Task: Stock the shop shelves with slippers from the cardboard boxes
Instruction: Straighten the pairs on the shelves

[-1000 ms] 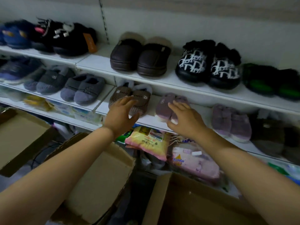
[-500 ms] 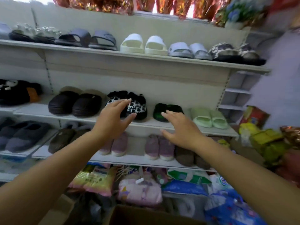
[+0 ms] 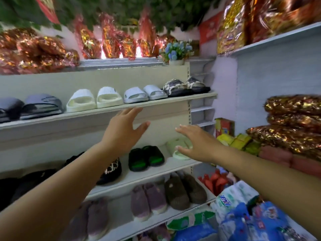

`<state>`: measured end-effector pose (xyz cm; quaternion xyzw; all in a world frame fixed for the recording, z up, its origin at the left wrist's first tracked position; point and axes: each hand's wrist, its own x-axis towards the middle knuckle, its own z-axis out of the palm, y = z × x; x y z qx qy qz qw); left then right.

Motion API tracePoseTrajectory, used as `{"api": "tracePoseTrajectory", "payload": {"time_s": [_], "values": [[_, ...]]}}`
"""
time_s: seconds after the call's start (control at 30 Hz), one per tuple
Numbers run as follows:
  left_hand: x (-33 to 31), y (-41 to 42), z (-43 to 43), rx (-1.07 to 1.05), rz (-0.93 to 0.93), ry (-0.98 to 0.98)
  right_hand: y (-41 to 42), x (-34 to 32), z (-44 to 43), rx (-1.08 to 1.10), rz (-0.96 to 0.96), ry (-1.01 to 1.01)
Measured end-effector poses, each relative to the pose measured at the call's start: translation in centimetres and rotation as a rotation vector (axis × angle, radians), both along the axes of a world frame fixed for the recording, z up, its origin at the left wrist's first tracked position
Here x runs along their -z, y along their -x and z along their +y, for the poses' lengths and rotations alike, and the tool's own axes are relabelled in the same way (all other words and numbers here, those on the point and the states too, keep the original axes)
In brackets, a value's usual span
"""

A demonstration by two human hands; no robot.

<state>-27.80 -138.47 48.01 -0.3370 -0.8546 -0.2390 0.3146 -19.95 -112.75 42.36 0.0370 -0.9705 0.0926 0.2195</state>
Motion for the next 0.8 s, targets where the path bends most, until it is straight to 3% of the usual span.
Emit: {"api": "tracePoseTrajectory", "payload": {"time_s": [0.4,0.8], "values": [[-4.4,3.1,14.6,0.006,-0.043,0.148,-0.9,-5.7,12.3,0.101,0.1,0.091],[-6.7,8.2,26.6,-0.343,-0.242,0.131,7.8,-11.9,23.7,-0.01,0.124,0.221]]}}
